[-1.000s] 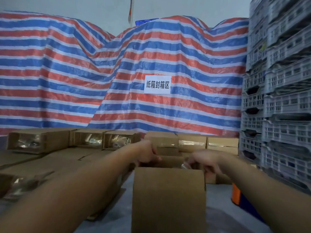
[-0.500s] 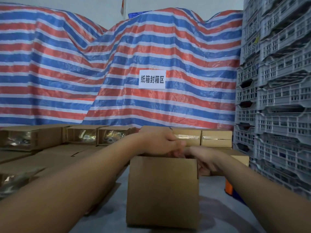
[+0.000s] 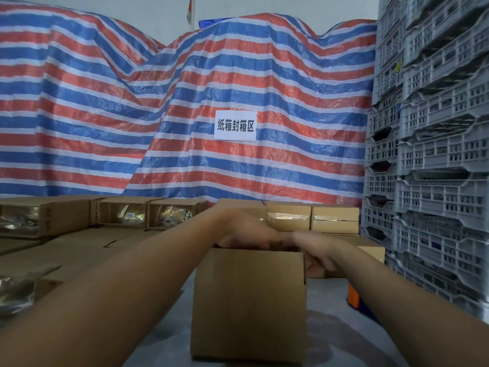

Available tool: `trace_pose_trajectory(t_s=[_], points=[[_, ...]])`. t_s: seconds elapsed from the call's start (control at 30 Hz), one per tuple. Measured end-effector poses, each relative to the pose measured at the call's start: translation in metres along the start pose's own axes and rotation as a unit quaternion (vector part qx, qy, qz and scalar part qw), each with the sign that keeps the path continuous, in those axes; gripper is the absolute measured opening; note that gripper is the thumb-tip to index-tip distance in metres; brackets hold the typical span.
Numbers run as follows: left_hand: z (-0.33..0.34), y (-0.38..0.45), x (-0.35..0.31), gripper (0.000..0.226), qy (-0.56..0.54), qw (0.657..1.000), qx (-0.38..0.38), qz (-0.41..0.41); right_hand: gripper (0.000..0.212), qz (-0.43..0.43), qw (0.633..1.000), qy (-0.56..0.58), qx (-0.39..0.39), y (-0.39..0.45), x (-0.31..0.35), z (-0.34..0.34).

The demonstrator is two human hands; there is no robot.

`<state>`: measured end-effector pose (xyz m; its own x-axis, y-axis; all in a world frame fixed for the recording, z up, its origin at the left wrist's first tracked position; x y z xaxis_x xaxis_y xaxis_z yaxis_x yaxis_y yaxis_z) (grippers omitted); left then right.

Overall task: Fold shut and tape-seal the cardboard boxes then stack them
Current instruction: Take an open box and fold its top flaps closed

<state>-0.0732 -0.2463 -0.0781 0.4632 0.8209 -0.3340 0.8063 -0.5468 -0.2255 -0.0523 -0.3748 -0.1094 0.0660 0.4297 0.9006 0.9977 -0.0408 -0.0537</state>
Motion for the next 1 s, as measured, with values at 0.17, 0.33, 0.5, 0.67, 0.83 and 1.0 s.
trace_pose_trajectory(t_s=[0.17, 0.33, 0.5, 0.67, 0.83, 1.0], points=[[-0.053, -0.02, 0.002, 0.02, 0.123, 0.977, -0.156, 0.073, 0.008, -0.282, 0.947, -0.102, -0.117, -0.026, 0.084, -0.024], [-0.037, -0.018, 0.028, 0.032, 0.243, 0.968, 0.018, -0.057, 0.03, -0.17, 0.907, -0.343, 0.178, -0.042, 0.083, 0.043], [-0.009, 0.004, 0.032, 0.025, 0.29, 0.951, 0.068, -0.078, 0.038, -0.076, 0.823, -0.528, 0.197, -0.028, 0.066, 0.075], [0.004, 0.015, 0.029, 0.032, 0.373, 0.925, 0.065, -0.033, 0.03, -0.06, 0.831, -0.513, 0.205, -0.015, 0.056, 0.088], [0.001, 0.01, 0.029, 0.03, 0.347, 0.936, 0.049, -0.021, 0.03, -0.061, 0.844, -0.498, 0.19, -0.006, 0.05, 0.087], [-0.03, -0.003, 0.02, 0.023, 0.234, 0.972, 0.016, 0.0, 0.033, -0.065, 0.842, -0.499, 0.195, -0.009, 0.049, 0.087]])
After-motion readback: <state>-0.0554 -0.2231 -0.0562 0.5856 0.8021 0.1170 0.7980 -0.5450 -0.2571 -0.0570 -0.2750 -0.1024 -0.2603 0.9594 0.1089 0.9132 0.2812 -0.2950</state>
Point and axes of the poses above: each hand's wrist, its own y-axis towards the middle knuckle, its own z-axis out of the palm, x = y × z, the point moved 10 cm from there along y, towards the middle knuckle, and after that the axes turned 10 degrees about y, right-handed, at the moved point
